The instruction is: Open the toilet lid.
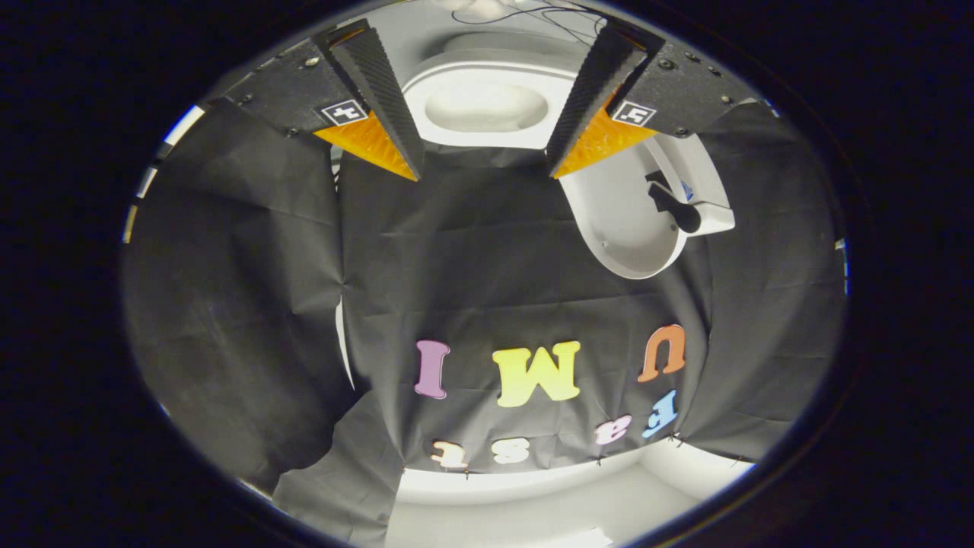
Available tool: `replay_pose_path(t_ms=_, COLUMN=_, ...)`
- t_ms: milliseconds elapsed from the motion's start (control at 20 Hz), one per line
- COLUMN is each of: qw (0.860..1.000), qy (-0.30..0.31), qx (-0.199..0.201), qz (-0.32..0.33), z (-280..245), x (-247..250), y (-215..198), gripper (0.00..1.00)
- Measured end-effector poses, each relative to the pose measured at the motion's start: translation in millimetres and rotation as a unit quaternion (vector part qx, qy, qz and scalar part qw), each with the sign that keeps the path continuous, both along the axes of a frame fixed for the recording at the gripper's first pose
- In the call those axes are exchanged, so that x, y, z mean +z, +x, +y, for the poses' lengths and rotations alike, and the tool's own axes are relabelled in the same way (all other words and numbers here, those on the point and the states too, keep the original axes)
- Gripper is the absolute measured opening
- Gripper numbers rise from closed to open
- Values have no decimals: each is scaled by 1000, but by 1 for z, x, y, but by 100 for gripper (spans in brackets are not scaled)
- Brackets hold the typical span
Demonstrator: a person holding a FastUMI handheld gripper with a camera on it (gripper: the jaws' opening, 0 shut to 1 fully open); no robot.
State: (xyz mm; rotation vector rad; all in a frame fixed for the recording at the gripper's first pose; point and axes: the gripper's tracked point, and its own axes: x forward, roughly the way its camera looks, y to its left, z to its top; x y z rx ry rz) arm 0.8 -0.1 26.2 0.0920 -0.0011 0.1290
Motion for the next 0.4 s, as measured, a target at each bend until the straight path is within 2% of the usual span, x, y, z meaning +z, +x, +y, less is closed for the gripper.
replay_pose_path(t_ms=400, qw=1000, qy=3, qx=-2, qz=-2, z=-2, x=4, y=-2, gripper=100)
